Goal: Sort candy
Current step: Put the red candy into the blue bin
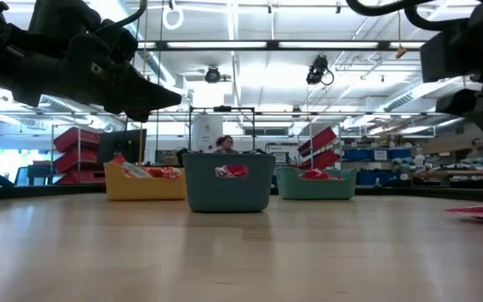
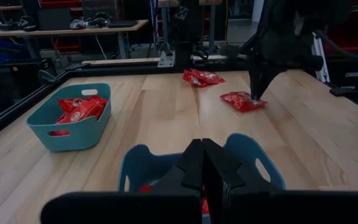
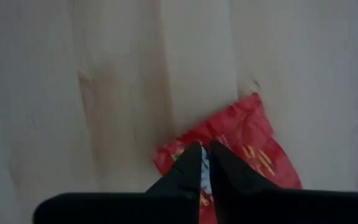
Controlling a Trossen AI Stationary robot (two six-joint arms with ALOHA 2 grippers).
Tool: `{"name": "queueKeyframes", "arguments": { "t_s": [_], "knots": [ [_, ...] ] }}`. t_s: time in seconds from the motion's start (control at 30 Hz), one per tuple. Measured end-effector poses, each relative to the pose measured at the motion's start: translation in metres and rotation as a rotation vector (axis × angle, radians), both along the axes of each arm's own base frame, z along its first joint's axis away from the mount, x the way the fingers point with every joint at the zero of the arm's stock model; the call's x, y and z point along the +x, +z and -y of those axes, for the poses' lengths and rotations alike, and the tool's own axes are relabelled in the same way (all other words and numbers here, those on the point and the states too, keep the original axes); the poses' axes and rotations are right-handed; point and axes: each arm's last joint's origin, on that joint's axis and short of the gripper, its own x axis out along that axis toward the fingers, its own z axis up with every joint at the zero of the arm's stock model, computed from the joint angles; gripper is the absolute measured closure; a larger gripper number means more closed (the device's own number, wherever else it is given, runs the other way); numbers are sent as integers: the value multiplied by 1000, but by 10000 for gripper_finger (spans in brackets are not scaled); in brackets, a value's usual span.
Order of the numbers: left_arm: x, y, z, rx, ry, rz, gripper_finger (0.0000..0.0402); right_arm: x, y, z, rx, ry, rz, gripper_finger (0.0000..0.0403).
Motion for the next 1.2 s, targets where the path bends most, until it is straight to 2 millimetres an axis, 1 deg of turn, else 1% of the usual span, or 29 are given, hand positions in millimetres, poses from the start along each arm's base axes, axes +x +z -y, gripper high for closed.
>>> {"name": "queueKeyframes", "arguments": {
  "t_s": [0.1, 0.17, 0.27, 0.43, 0.53, 0.63, 0.7, 0.8, 1.0, 1.1, 1.2],
  "knots": [
    [0, 0, 0, 0, 0, 0, 399, -3, 5, 3, -31, -62, -46, 377],
    [0, 0, 0, 0, 0, 0, 399, -6, 6, 6, -57, -101, -76, 365],
    [0, 0, 0, 0, 0, 0, 399, -9, 6, 9, -82, -144, -104, 335],
    [0, 0, 0, 0, 0, 0, 399, -8, 6, 16, -96, -172, -124, 271],
    [0, 0, 0, 0, 0, 0, 399, -11, 7, 25, -149, -189, -189, 237],
    [0, 0, 0, 0, 0, 0, 399, -11, 6, 38, -165, -205, -249, 219],
    [0, 0, 0, 0, 0, -2, 399, -9, 2, 47, -102, -214, -242, 217],
    [0, -1, 0, -1, 0, -8, 399, -5, -6, 58, 8, -198, -174, 221],
    [0, -3, 0, 0, 0, -26, 399, -15, -14, 79, 105, -192, -82, 235],
    [0, -2, 0, 0, 0, -26, 399, -20, -18, 85, 150, -190, -36, 252],
    [0, -2, 0, 0, 0, -26, 399, -22, -22, 88, 193, -189, 18, 286]
  ]
}}
